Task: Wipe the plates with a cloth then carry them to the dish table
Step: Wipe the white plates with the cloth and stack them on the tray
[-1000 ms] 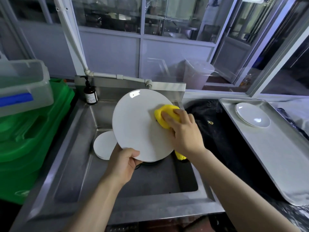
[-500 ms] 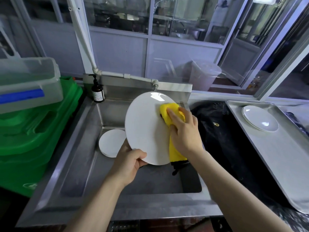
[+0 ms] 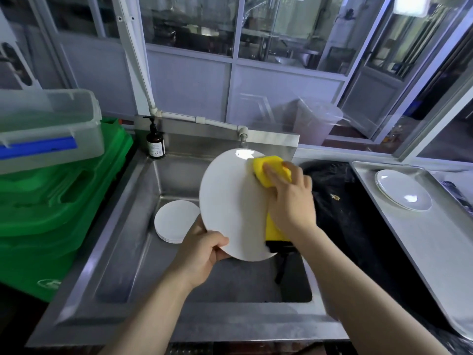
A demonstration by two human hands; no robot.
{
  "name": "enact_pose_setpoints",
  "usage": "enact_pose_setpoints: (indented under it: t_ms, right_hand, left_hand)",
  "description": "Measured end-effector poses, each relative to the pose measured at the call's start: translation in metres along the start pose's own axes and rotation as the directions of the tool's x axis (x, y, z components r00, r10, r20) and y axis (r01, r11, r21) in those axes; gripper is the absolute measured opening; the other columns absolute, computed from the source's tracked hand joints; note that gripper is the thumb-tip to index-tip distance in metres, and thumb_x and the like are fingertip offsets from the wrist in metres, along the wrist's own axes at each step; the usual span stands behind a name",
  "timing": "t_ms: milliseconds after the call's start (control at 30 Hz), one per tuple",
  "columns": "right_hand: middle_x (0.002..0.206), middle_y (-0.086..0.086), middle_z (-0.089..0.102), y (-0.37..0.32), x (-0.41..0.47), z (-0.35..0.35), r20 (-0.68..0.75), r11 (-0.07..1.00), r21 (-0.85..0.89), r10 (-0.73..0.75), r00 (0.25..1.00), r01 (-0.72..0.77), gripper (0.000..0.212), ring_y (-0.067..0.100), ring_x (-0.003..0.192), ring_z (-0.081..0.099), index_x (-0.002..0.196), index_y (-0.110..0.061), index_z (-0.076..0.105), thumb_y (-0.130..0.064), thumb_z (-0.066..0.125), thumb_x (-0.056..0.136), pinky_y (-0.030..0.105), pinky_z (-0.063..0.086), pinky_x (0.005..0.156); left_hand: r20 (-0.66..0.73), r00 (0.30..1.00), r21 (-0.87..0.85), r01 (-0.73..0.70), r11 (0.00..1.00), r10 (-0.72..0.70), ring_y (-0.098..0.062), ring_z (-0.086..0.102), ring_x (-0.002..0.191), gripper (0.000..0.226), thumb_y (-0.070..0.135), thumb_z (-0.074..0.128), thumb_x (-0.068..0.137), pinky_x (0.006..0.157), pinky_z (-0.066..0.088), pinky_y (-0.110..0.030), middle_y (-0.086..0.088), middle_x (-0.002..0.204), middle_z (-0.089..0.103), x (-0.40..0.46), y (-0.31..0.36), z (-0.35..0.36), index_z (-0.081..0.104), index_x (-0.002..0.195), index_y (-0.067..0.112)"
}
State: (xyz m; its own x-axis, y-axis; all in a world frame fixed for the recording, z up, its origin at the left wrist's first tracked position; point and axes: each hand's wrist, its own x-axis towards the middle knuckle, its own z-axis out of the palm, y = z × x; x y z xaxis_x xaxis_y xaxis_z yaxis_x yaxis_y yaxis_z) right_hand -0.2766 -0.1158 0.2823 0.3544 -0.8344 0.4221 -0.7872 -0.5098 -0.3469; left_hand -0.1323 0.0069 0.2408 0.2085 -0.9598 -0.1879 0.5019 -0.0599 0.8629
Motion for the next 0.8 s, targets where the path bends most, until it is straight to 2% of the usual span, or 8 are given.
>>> enact_pose_setpoints:
  t_ms: [200,267,367,467,533,667,733,800]
  right_hand:
    - [0.149,0.009,0.028,-0.018,0.011,0.006,0.003,1.000,0.027,0.012,1.000,-0.012,0.057,0.036,0.120,0.033,0.141,-0.032,0.043,-0.011,0.049,0.088,0.038,0.033,0.098]
    - [0.149,0.009,0.032,-0.031,0.010,0.004,0.021,0.991,0.079,-0.113,0.993,0.111,0.056,0.034,0.120,0.035,0.140,-0.032,0.046,-0.011,0.051,0.088,0.037,0.032,0.097]
    - [0.145,0.008,0.040,-0.048,-0.003,0.001,0.116,0.922,0.169,-0.370,0.922,0.349,0.053,0.038,0.112,0.041,0.136,-0.033,0.051,-0.014,0.051,0.087,0.040,0.040,0.090]
    - [0.141,0.009,0.046,-0.046,-0.010,-0.001,0.169,0.879,0.208,-0.463,0.870,0.428,0.052,0.041,0.105,0.045,0.133,-0.029,0.056,-0.014,0.048,0.084,0.042,0.044,0.086]
    - [0.143,0.006,0.044,-0.036,-0.003,0.000,0.156,0.921,0.168,-0.376,0.913,0.351,0.051,0.038,0.110,0.043,0.133,-0.031,0.056,-0.013,0.047,0.086,0.042,0.042,0.092]
    - [0.144,0.006,0.037,-0.016,0.015,-0.002,0.016,0.999,0.045,0.014,1.000,-0.015,0.054,0.036,0.120,0.038,0.136,-0.032,0.051,-0.012,0.055,0.087,0.034,0.031,0.100]
    - [0.144,0.008,0.035,-0.018,0.020,-0.003,0.026,0.997,0.057,0.055,0.998,-0.056,0.054,0.036,0.123,0.036,0.138,-0.030,0.049,-0.016,0.056,0.087,0.035,0.032,0.101]
    - [0.145,0.010,0.035,-0.031,0.019,-0.003,0.051,0.995,0.093,-0.030,0.998,0.025,0.054,0.036,0.123,0.037,0.139,-0.030,0.049,-0.018,0.059,0.087,0.036,0.034,0.099]
  left_hand:
    - [-0.007,0.999,0.130,0.040,0.991,-0.039,-0.018,0.063,0.077,0.043,0.003,0.053,0.052,0.057,0.055,-0.029,-0.002,0.080,0.067,-0.002,-0.003,0.011,0.061,0.093,0.015]
    - [0.000,0.999,0.151,0.048,0.987,-0.049,-0.018,0.062,0.071,0.037,0.002,0.052,0.051,0.057,0.054,-0.030,-0.004,0.073,0.065,-0.002,-0.001,0.011,0.061,0.086,0.013]
    - [-0.010,0.999,0.154,0.034,0.988,-0.033,-0.024,0.061,0.074,0.046,0.002,0.049,0.052,0.059,0.054,-0.035,-0.009,0.075,0.066,0.002,0.002,0.005,0.061,0.096,0.007]
    - [-0.014,1.000,0.151,0.023,0.988,-0.021,-0.022,0.064,0.074,0.052,0.002,0.048,0.055,0.057,0.055,-0.036,-0.009,0.080,0.068,0.004,0.003,-0.002,0.060,0.104,0.009]
    - [-0.008,0.999,0.133,0.033,0.991,-0.032,-0.016,0.066,0.068,0.049,0.003,0.049,0.056,0.054,0.054,-0.032,-0.004,0.079,0.069,0.005,0.004,-0.003,0.060,0.103,0.012]
    - [0.036,0.998,0.086,0.043,0.995,-0.046,-0.010,0.066,0.062,0.040,0.002,0.049,0.056,0.050,0.053,-0.027,0.000,0.072,0.068,0.002,0.005,0.002,0.060,0.092,0.014]
    - [0.064,0.997,0.097,0.043,0.994,-0.050,-0.010,0.066,0.061,0.040,0.001,0.049,0.055,0.050,0.052,-0.025,0.001,0.070,0.069,0.001,0.005,0.005,0.059,0.092,0.013]
    - [0.073,0.996,0.124,0.049,0.991,-0.058,-0.013,0.065,0.065,0.043,0.002,0.050,0.054,0.051,0.051,-0.025,-0.004,0.076,0.067,0.002,0.006,0.006,0.058,0.096,0.010]
